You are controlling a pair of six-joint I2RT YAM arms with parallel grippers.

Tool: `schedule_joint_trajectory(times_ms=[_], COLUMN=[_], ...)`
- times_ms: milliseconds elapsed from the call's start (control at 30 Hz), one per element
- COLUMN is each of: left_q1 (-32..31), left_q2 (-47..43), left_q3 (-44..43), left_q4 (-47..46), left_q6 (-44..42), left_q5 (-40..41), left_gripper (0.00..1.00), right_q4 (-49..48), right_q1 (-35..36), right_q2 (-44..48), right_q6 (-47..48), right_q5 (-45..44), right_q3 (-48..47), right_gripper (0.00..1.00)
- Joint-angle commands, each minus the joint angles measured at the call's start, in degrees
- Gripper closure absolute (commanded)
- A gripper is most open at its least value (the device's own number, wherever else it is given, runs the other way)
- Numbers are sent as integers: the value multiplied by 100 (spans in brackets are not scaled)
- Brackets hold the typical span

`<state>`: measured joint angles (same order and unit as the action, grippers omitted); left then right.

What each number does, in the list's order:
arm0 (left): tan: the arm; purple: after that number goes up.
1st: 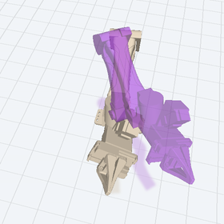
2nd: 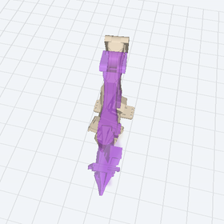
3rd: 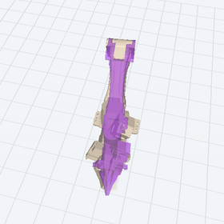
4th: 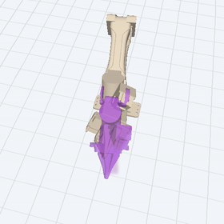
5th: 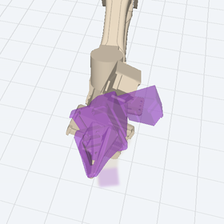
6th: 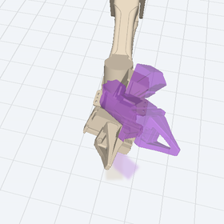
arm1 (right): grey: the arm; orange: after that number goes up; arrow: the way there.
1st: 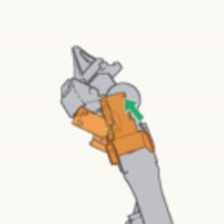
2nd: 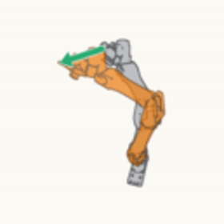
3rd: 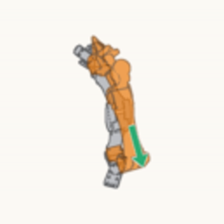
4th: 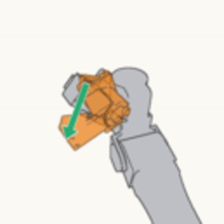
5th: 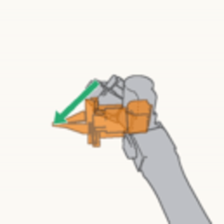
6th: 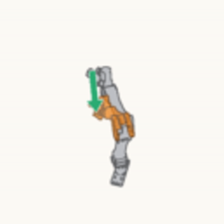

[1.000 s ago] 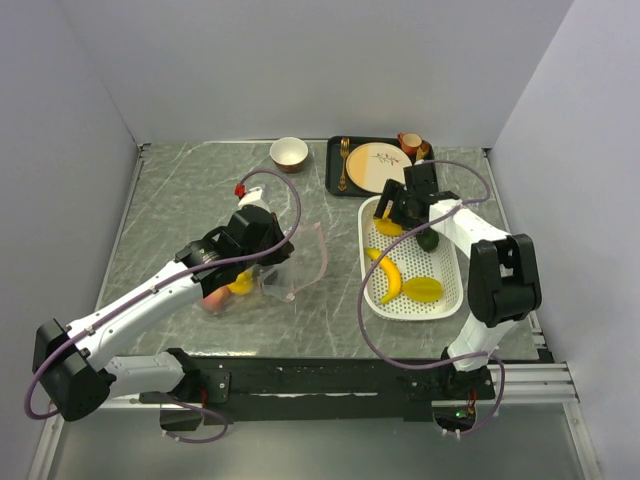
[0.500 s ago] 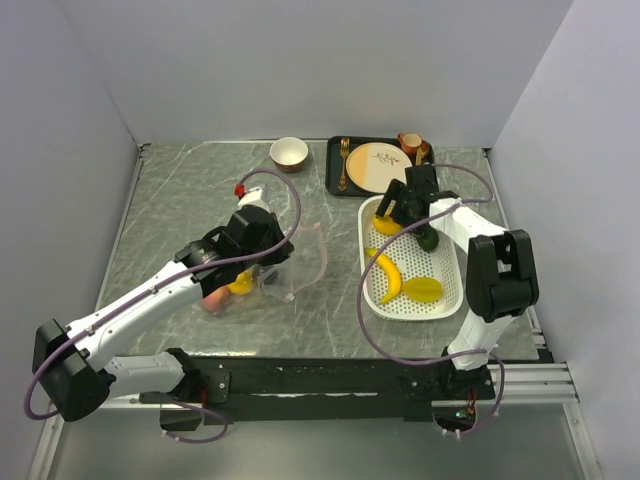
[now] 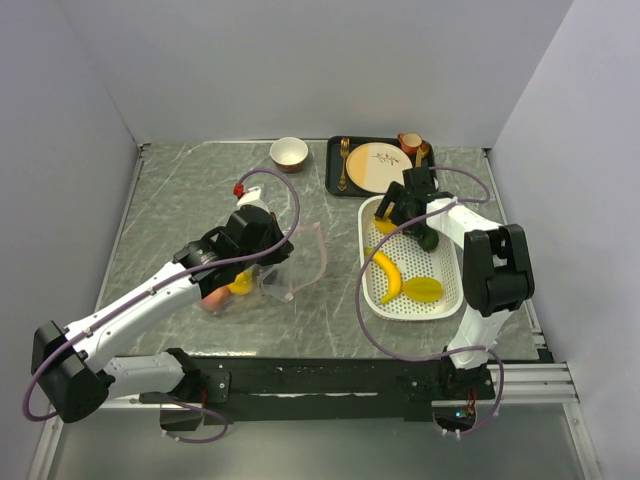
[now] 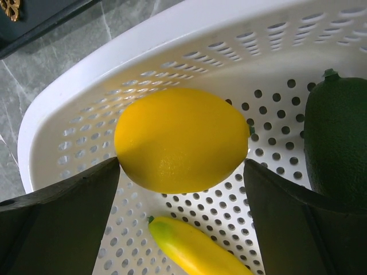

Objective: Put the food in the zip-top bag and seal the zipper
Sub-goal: Pick up the fake fruit from the bin.

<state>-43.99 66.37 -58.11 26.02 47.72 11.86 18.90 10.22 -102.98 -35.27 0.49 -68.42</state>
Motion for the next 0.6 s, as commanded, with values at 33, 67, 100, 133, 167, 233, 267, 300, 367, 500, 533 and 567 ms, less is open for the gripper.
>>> schedule_joint_trajectory(times_ms=[33, 67, 100, 133, 167, 233, 267, 300, 367, 500, 533, 567], left_q1=[-22, -31, -31, -31, -22, -31, -22, -22, -31, -22, -22, -22], left_q2=[-142, -133, -116, -89, -80, -54, -36, -36, -36, -98, -115, -115], left_q3=[1, 10, 1, -16, -34, -43, -69, -78, -95, -26, -17, 1], left_q4=[-79, -88, -88, -88, -88, -106, -89, -88, -62, -71, -80, -80], left_q6=[35, 35, 35, 26, 18, 0, -9, -17, -18, 9, 17, 26], left_q5=[27, 1, -8, -8, -8, -26, -26, -17, -8, 27, 18, 10], left_gripper=[99, 99, 99, 99, 99, 99, 99, 99, 99, 99, 99, 99], right_q4=[-141, -132, -114, -79, -70, -157, -193, -219, -246, -545, -458, -405], right_q1=[-64, -73, -73, -81, -81, -90, -90, -90, -90, -99, -99, -99], right_q2=[375, 375, 349, 314, 270, 278, 278, 270, 261, 358, 340, 270], right_q6=[2, -15, -24, -50, -68, -155, -199, -261, -332, -393, -385, -376], right_q5=[-294, -313, -356, -392, -392, -453, -480, -497, -541, -357, -383, -427], right_q3=[-145, -162, -197, -224, -259, -233, -181, -154, -128, 13, -91, -153], right_gripper=[2, 2, 2, 2, 3, 3, 2, 2, 2, 1, 1, 0])
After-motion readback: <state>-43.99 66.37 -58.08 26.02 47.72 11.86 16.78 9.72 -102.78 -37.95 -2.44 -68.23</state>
